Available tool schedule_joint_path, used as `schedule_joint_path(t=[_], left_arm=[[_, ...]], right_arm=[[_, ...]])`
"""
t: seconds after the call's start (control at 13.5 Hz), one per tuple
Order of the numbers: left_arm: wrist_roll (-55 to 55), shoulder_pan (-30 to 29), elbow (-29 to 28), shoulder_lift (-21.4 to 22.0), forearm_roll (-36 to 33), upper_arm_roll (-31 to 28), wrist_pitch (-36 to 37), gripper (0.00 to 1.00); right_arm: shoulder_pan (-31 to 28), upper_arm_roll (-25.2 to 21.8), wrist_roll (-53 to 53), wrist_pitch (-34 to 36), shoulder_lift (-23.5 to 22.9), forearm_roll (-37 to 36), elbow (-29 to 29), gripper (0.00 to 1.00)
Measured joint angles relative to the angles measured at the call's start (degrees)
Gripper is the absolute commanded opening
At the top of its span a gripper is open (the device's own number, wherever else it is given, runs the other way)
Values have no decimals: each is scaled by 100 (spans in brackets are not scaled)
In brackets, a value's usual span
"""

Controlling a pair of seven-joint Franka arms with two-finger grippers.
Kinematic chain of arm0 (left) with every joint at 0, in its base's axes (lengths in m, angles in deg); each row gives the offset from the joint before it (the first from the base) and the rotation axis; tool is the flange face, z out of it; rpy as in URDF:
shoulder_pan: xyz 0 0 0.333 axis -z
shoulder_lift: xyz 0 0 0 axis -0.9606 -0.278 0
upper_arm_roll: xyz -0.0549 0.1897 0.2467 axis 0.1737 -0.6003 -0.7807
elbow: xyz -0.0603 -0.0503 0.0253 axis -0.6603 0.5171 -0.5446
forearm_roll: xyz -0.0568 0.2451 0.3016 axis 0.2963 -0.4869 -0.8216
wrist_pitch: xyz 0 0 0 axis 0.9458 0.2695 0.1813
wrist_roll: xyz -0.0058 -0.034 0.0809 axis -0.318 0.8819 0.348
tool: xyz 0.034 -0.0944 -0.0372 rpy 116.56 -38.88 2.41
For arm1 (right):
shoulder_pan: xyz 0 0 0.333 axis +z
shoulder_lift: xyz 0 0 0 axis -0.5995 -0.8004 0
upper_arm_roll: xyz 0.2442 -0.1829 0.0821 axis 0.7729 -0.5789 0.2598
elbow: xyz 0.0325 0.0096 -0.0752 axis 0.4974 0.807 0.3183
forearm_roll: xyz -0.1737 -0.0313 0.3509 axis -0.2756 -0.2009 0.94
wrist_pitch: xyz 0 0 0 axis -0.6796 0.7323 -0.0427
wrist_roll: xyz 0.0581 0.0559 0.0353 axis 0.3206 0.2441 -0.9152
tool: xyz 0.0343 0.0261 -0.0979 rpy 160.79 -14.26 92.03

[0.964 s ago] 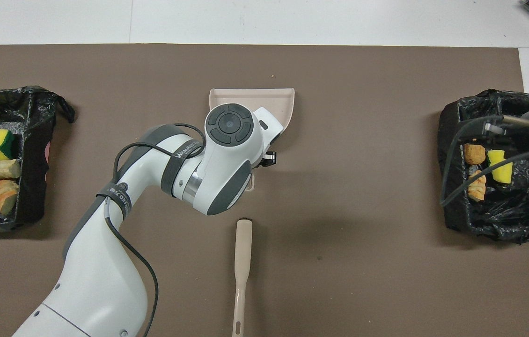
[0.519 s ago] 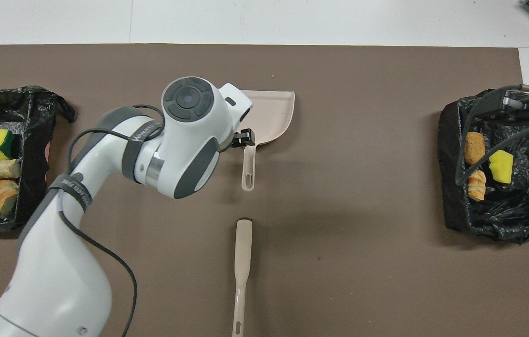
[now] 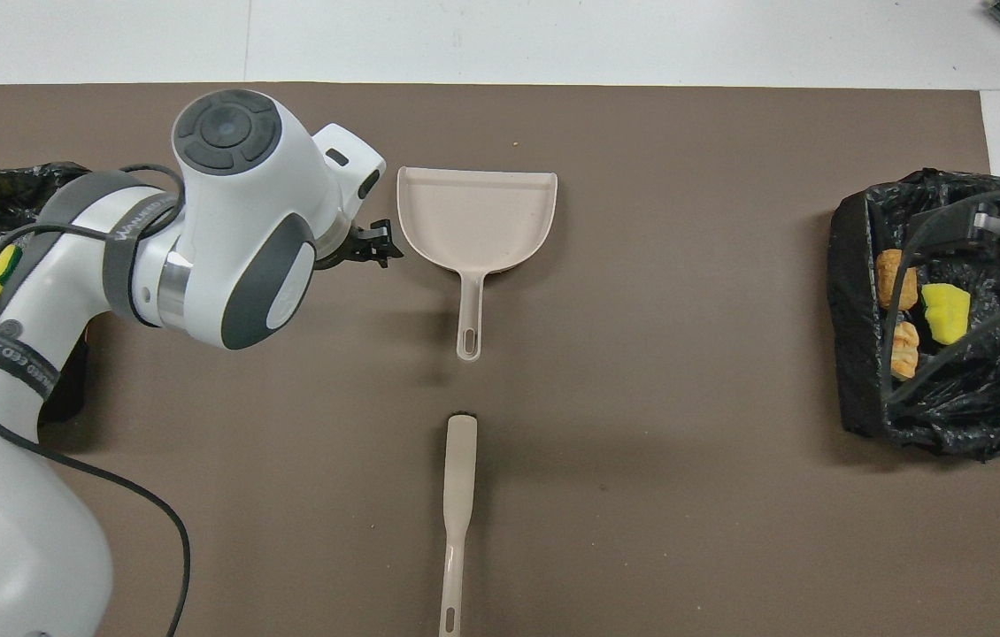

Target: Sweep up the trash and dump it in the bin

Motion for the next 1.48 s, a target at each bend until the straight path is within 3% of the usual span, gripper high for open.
schedule_joint_path(t=[0.3, 0.59, 1.04, 1.19, 1.48], left_arm=[[-1320, -923, -110, 702, -4, -29, 714, 100], [-2026, -1420, -217, 1104, -4, -31, 1094, 100], [-2155, -1574, -208, 1765, -4, -15, 1186, 100], [-2155, -1573, -134, 2072, -4, 14, 1554, 100], [-2154, -1554, 124, 2214, 2, 110, 2194, 100]], right_arm=[[1, -4, 0, 61, 14, 106, 138, 100], [3, -9, -324, 61, 55, 245, 197, 100], [-15, -38, -424, 82, 71, 245, 182, 100], [-26, -39, -426, 97, 72, 244, 176, 100], [-27, -39, -426, 175, 71, 243, 168, 100]])
